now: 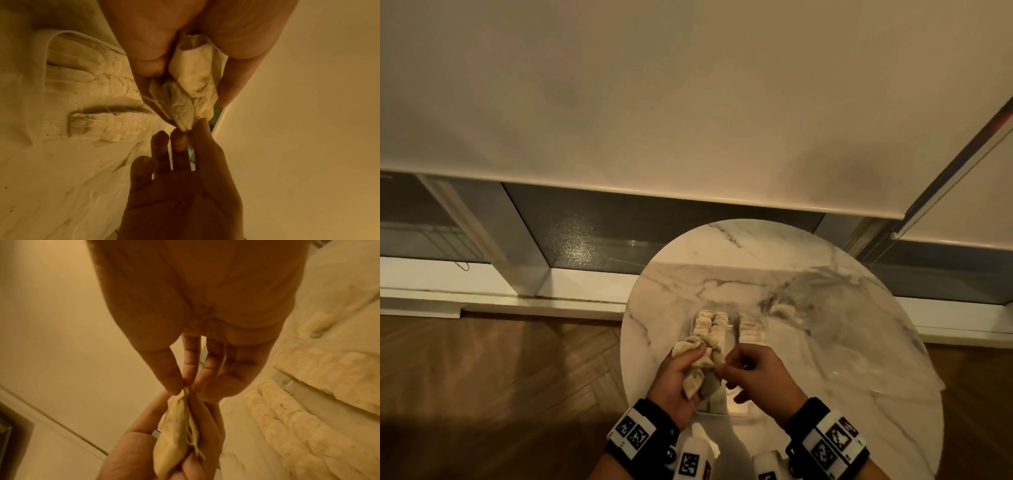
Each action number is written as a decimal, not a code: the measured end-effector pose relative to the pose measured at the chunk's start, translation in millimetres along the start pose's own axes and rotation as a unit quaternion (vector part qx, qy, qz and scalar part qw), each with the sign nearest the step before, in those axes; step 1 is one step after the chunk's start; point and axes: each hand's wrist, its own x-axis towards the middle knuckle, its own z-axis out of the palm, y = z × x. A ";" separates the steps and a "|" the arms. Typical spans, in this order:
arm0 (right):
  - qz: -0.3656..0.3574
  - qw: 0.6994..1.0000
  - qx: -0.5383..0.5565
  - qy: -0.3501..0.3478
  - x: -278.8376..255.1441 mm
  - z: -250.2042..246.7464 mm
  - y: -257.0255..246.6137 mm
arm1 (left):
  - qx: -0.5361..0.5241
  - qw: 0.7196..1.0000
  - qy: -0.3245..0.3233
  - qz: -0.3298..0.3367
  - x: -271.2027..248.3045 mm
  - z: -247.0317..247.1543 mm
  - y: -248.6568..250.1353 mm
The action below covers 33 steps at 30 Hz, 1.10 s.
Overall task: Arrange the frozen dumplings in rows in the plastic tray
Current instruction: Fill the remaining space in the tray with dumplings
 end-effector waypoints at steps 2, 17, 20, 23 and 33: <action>0.013 0.999 0.045 -0.001 -3.1 -8.0 -0.6 | -0.003 1.000 -0.006 0.003 3.5 1.8 -4.6; 0.062 0.858 0.509 -0.042 -3.3 -59.6 10.8 | -0.065 0.995 0.062 -0.045 -14.5 32.0 -21.3; 0.098 0.833 0.543 -0.042 2.2 -63.3 16.4 | -0.070 0.994 0.067 -0.053 -17.7 30.2 -23.8; 0.129 0.828 0.545 -0.033 8.7 -67.0 19.9 | -0.076 0.992 0.086 -0.052 -22.7 23.3 -18.8; 0.060 0.986 0.154 0.008 27.8 -58.0 57.9 | -0.151 0.982 0.115 -0.019 -40.3 -12.7 -7.0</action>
